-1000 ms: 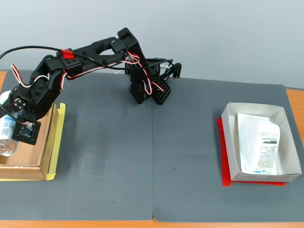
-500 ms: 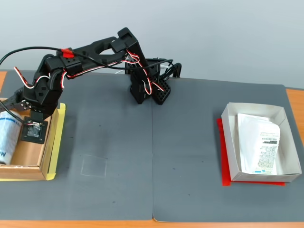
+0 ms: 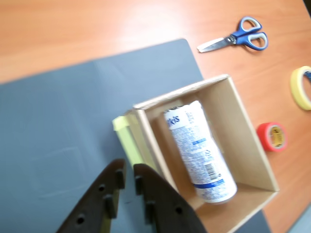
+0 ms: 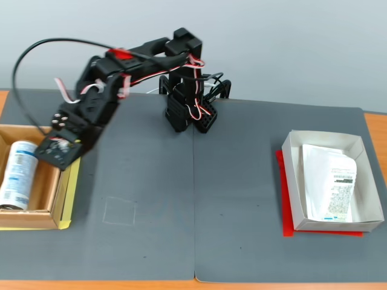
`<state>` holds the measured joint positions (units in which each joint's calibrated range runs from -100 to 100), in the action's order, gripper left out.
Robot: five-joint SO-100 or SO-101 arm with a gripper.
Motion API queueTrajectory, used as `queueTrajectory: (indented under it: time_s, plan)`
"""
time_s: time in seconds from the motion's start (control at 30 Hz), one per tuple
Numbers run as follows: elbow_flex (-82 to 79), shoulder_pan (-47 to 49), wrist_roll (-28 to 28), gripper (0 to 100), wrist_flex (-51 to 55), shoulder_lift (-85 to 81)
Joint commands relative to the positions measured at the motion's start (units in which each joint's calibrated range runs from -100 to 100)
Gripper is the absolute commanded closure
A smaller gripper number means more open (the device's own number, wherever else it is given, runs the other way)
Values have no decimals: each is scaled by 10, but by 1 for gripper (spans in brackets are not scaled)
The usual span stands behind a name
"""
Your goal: Pick the can and put it in the brown box
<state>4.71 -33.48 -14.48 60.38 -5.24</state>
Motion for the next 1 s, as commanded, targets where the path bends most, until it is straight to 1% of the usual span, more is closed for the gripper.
queueTrajectory:
  time_s: [0.0, 0.13, 0.27, 0.5, 0.73, 0.97]
  plan:
    - [-57, 47, 68, 99, 2, -117]
    - [-128, 87, 117, 99, 2, -194]
    - [-211, 135, 135, 99, 2, -270]
    - [-361, 213, 135, 99, 1, -428]
    - [-529, 281, 135, 99, 1, -624]
    - [-701, 334, 132, 99, -5, -810]
